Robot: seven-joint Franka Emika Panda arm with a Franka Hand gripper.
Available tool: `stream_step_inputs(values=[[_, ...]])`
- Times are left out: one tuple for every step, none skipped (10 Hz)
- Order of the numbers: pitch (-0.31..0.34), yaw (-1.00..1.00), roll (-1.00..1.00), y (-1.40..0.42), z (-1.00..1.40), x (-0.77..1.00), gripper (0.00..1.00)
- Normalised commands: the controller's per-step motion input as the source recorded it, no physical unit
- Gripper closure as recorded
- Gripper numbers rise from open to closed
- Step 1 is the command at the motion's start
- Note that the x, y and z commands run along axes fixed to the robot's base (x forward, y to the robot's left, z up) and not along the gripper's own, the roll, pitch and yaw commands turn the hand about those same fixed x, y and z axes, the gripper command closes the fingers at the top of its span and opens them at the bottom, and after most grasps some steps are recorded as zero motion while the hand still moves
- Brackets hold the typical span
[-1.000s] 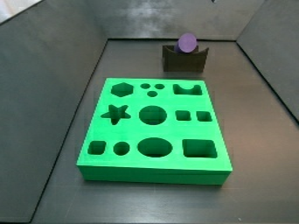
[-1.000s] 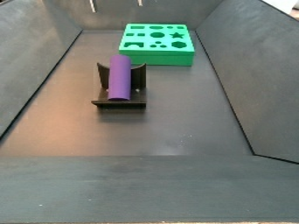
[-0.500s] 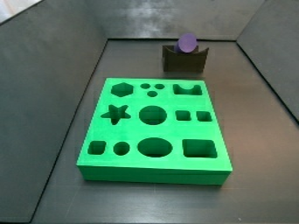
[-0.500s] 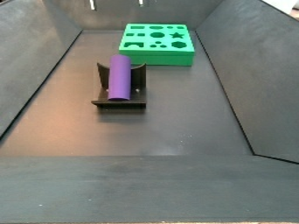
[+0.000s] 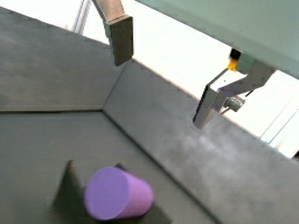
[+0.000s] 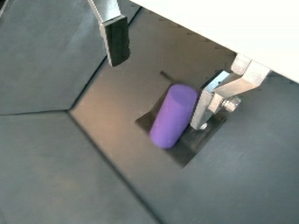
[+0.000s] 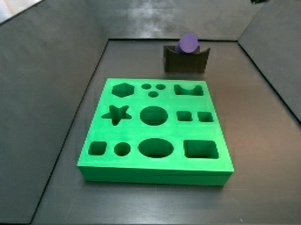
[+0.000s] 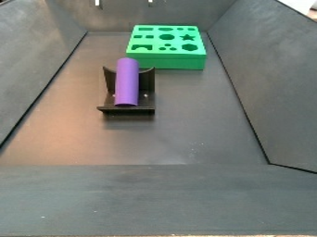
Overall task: Pick up the round object. Move up. Place the round object on the fixture. Regrasp the round object. Move to above the board. Insert the round object.
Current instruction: Regrasp the round object.
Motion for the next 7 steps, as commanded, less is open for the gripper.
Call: stream_step_inputs(values=[[0.123,0.07,0.83,-0.04,-0.01,0.09,0.00],[0.132,0.08,0.63,-0.04,-0.01,0.09,0.00],[0.133,0.10,0.43,-0.04,-0.01,0.09,0.00],[0.119,0.13,0.24,-0.02,0.00,0.08,0.00],[0.117,0.19,0.29,0.08,-1.00,0.03,0.00],[0.090,0.20,0.27,0.08,-1.00,0.03,0.00],[0.055,0.20,0.24,0.07,-1.00,0.04,0.00]])
